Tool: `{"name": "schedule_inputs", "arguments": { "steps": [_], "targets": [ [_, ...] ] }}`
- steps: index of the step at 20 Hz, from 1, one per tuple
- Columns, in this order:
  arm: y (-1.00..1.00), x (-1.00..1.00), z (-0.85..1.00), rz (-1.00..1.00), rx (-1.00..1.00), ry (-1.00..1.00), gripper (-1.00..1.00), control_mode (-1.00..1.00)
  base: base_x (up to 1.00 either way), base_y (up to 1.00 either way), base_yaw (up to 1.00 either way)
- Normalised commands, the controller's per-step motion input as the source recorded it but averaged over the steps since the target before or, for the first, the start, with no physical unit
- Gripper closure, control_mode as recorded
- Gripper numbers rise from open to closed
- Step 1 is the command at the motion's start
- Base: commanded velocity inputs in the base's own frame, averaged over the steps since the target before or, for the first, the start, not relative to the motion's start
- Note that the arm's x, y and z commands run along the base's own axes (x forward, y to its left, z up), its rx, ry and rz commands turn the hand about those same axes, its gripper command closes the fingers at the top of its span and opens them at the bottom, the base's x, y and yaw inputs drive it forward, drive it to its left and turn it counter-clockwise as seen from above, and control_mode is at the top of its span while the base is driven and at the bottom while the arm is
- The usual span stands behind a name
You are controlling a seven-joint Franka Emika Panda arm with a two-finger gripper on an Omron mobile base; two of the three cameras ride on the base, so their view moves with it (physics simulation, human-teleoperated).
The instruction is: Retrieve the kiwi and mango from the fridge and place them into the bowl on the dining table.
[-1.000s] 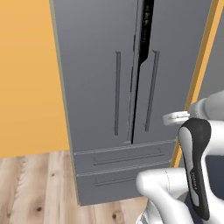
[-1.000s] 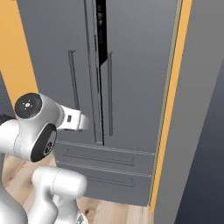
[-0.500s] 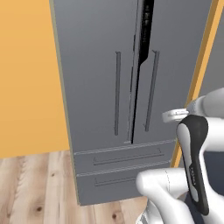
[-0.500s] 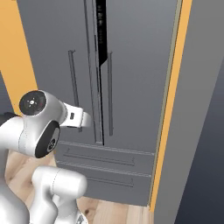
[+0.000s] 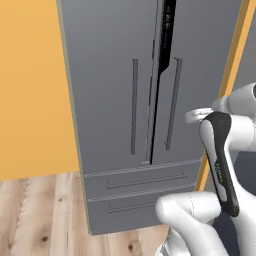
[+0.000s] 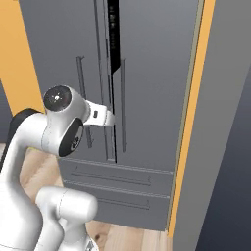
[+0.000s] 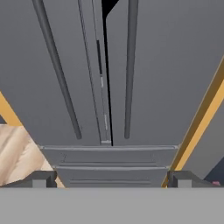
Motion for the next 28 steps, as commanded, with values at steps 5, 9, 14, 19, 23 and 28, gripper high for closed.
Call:
{"name": "schedule_inputs", "arguments": {
  "steps": [5, 9, 14, 19, 23, 28],
  "targets": [
    [-0.10, 0.80, 0.09, 0.00, 0.00, 0.00, -1.00, -1.00, 0.00, 0.00, 0.00],
    [-0.01, 0.82, 0.00, 0.00, 0.00, 0.00, -1.00, -1.00, 0.00, 0.00, 0.00],
    [-0.12, 0.74, 0.00, 0.00, 0.00, 0.00, -1.00, -1.00, 0.00, 0.00, 0.00],
    [-0.24, 0.73, 0.00, 0.00, 0.00, 0.00, -1.00, -1.00, 0.00, 0.00, 0.00],
    [-0.10, 0.68, -0.06, 0.00, 0.00, -0.02, -1.00, -1.00, 0.00, 0.00, 0.00],
    [0.00, 0.62, -0.14, 0.00, 0.00, -0.05, -1.00, -1.00, 0.00, 0.00, 0.00]
  ]
}}
